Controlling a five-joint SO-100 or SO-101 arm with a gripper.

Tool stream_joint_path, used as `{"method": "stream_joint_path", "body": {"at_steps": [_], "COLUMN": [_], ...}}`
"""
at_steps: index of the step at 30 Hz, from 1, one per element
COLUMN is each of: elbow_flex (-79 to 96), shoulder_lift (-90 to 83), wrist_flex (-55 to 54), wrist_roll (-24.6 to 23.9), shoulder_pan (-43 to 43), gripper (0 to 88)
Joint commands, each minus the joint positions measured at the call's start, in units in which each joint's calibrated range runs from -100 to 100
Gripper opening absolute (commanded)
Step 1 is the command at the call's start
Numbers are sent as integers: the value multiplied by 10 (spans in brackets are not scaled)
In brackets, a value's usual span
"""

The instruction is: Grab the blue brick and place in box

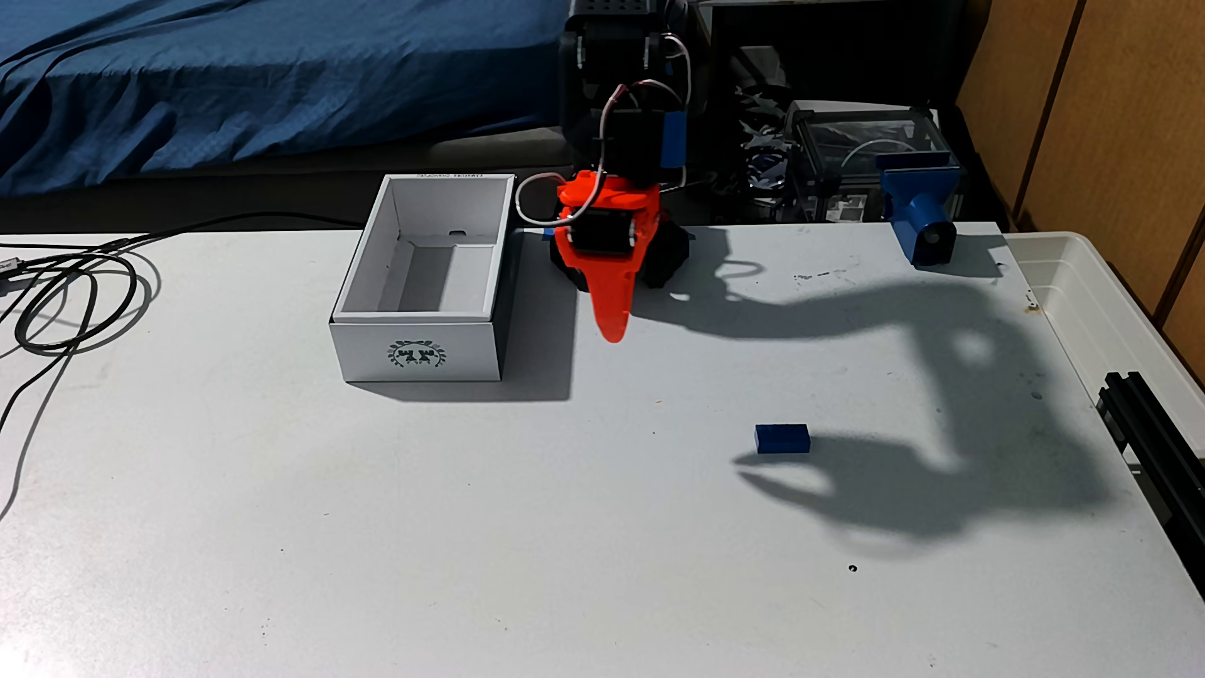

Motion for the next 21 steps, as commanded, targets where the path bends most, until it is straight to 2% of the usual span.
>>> {"method": "stream_joint_path", "body": {"at_steps": [1,7,13,21], "elbow_flex": [-19,-19,-20,-22], "shoulder_lift": [1,2,2,3], "wrist_flex": [4,11,73,72], "wrist_roll": [-11,-50,-54,-65], "shoulder_pan": [-24,-79,-141,-190], "gripper": [8,8,8,8]}}
